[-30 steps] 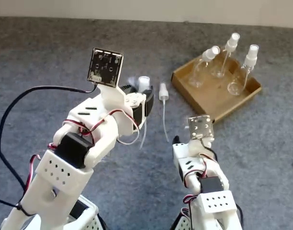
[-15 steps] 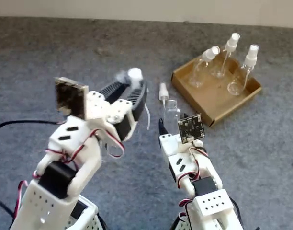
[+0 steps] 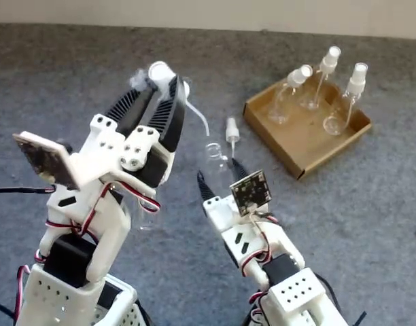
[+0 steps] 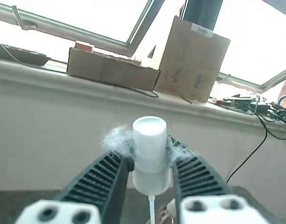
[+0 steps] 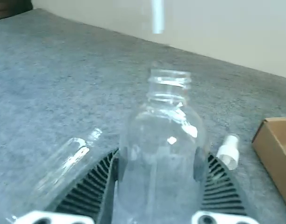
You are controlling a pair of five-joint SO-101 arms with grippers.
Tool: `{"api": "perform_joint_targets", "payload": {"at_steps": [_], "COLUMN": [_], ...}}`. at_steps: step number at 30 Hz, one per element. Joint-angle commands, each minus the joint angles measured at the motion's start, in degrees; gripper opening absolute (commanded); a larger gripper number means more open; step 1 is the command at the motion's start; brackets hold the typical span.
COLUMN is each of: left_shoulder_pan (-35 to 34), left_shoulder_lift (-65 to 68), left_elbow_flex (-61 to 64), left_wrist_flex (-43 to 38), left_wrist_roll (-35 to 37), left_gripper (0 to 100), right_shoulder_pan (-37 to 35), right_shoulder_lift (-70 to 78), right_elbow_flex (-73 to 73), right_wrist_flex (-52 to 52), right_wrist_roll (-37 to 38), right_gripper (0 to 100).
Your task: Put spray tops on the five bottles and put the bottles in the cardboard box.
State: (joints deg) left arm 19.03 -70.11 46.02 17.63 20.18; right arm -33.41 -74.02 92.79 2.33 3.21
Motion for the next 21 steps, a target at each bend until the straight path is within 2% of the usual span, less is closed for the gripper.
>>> {"api": "perform_joint_targets", "payload": {"at_steps": [1,4,14,21], "left_shoulder_pan": [-1.0,-0.7,-0.4,1.7], "left_shoulder_lift": [-1.0,-1.0,-0.8,-0.9], "left_elbow_flex": [-0.5,-0.3,-0.7,-1.7], "left_wrist_flex": [-5.8,-6.1,-6.3,-6.2], "left_wrist_roll": [-4.9,-8.1,-8.1,-8.3], "left_gripper": [3,3,3,3], "right_shoulder_pan": [-1.5,-1.7,-2.2,-2.3], "right_shoulder_lift": [-0.8,-0.8,-0.8,-0.8], "right_elbow_flex": [-0.8,-0.6,4.6,5.1], "right_wrist_flex": [-1.7,-1.6,-1.9,-20.3], "right_wrist_roll": [0.0,0.1,0.1,0.0], "right_gripper": [16.6,16.6,16.6,16.6]}}
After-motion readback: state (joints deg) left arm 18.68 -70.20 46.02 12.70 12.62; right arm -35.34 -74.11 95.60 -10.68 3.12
